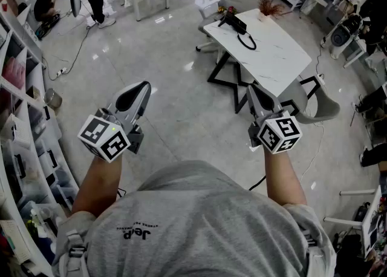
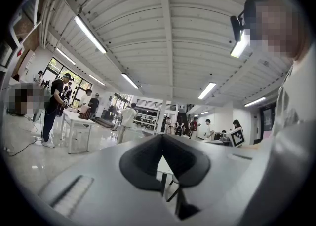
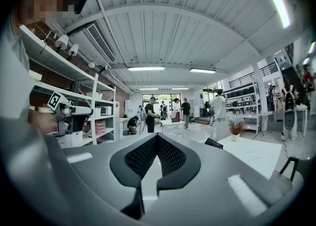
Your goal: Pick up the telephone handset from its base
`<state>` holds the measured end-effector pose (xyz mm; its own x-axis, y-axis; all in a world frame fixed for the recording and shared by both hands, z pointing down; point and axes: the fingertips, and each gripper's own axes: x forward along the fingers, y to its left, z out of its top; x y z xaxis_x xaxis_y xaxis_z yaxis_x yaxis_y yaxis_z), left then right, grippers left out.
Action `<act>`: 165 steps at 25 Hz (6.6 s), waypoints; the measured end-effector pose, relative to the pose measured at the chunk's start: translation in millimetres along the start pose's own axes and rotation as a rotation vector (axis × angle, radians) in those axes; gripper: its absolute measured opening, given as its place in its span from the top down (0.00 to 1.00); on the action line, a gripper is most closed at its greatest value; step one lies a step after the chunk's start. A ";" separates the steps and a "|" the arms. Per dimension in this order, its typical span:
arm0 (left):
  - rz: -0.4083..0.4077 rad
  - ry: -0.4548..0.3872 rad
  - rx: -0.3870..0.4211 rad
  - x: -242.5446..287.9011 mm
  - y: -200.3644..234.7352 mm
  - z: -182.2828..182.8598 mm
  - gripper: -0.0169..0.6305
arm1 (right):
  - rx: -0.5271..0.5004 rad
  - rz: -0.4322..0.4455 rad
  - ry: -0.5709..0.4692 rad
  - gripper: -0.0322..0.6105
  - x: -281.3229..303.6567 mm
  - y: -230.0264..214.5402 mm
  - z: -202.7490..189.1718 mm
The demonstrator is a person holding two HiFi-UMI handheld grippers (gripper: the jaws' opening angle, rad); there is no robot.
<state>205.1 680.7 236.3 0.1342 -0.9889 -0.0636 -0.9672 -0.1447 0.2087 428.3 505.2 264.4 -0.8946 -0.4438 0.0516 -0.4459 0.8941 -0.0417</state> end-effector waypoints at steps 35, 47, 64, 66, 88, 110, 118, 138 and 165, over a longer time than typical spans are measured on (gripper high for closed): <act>0.083 -0.005 0.049 67.4 -57.1 -6.5 0.89 | -0.009 0.135 -0.077 0.36 -8.4 -85.8 13.8; 0.111 -0.009 0.030 99.3 -2.4 -8.5 0.89 | -0.026 0.123 -0.053 0.37 52.9 -114.8 5.9; -0.088 0.010 0.045 206.9 312.3 52.0 0.89 | -0.067 -0.089 -0.096 0.37 347.3 -99.7 43.2; -0.098 0.015 0.042 217.7 341.7 58.5 0.89 | -0.067 -0.100 -0.099 0.37 376.7 -100.3 47.4; -0.015 0.054 0.017 480.0 497.0 34.2 0.89 | -0.052 0.014 -0.050 0.37 630.2 -312.7 35.6; -0.141 0.106 0.024 690.7 598.7 25.0 0.89 | -0.103 -0.083 0.019 0.37 763.5 -446.9 23.0; -0.325 0.172 0.026 763.0 568.3 -1.2 0.89 | -0.153 -0.203 0.096 0.37 728.0 -488.7 3.9; -0.704 0.411 -0.020 881.4 368.8 -189.4 0.89 | -0.331 -0.024 0.651 0.37 560.7 -514.0 -243.1; -0.685 0.460 -0.037 859.0 372.4 -220.3 0.89 | -0.569 -0.003 0.741 0.83 557.0 -508.4 -261.9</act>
<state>7.7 -230.1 474.4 0.7740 -0.5954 0.2155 -0.6327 -0.7133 0.3015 164.0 -180.7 575.7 -0.5598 -0.4699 0.6825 -0.1923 0.8748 0.4446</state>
